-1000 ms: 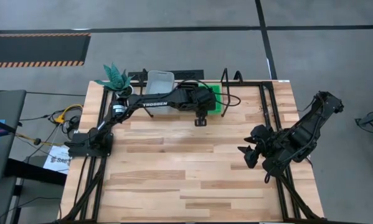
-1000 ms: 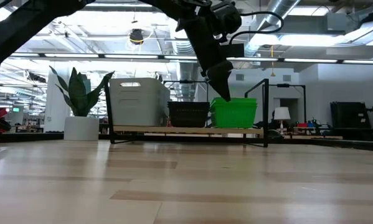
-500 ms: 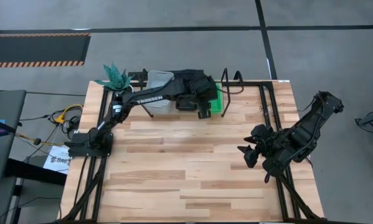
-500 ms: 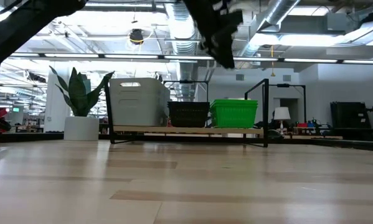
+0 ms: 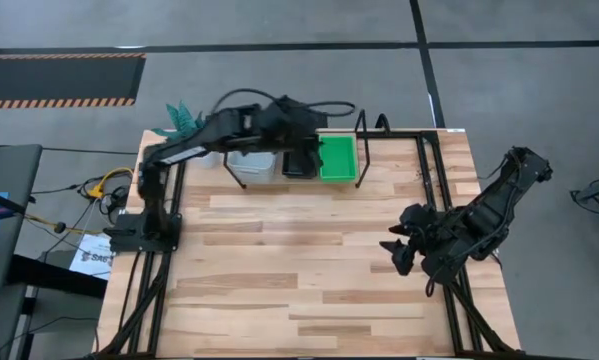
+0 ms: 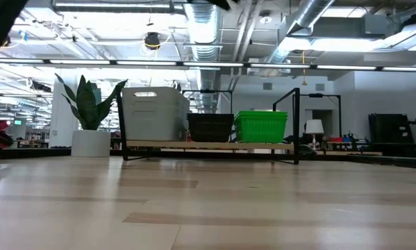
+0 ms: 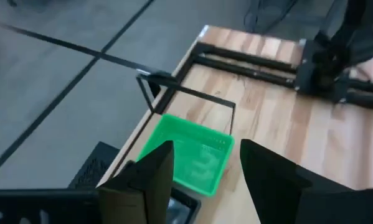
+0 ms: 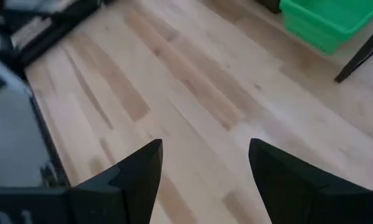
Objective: Stack baskets on shelf by color
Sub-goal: Return to Home Position
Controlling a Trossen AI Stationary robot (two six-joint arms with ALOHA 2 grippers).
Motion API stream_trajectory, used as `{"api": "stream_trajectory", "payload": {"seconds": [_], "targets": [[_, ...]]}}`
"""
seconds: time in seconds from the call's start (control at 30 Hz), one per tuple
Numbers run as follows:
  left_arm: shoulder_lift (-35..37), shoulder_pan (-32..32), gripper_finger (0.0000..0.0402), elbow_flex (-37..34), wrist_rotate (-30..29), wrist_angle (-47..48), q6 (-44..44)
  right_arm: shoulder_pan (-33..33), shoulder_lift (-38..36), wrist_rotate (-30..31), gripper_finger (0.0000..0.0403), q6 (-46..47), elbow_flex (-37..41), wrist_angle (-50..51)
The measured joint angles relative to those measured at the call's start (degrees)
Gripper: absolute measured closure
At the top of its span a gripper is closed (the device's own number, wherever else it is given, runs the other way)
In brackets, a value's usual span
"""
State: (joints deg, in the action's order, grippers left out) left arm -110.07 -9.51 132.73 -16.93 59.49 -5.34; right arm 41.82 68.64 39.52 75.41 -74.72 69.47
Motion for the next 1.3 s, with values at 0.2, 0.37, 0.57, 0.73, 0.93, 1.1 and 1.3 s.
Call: {"api": "stream_trajectory", "payload": {"seconds": [0.2, 0.37, 0.57, 0.73, 0.93, 1.1, 1.3], "targets": [[6.46, 3.57, 0.0227, 0.02, -0.38, 8.06, 0.01, -2.13, -1.87, 12.82, 0.0139, -10.07, 0.0, -4.63], [11.06, 6.0, 0.0227, 0.02, -0.33, 18.59, -0.12, -5.26, -9.38, 13.45, 0.0139, -30.05, -0.39, -17.92], [16.06, 6.32, 0.0227, -0.99, 8.21, 11.73, 3.0, -9.01, -23.13, 9.99, 0.0139, -58.23, 0.66, -32.45], [25.66, 6.35, 0.0227, -6.79, 12.46, 3.31, 5.74, -11.44, -35.37, 8.43, 0.0139, -60.65, 7.53, -32.65], [42.63, 8.77, 0.0227, -32.49, 6.87, -11.11, 0.65, -11.49, -51.02, 6.77, 0.0139, -60.4, 24.79, -43.71], [57.53, 12.44, 0.0227, -60.78, 3.92, -30.07, -4.27, -11.53, -62.34, 5.32, 0.0139, -58.98, 39.64, -53.14], [73.04, 15.21, 0.0227, -87.78, -1.48, -47.5, -12.16, -11.79, -68.3, 6.32, 0.0139, -56.29, 48.61, -54.38]]}}
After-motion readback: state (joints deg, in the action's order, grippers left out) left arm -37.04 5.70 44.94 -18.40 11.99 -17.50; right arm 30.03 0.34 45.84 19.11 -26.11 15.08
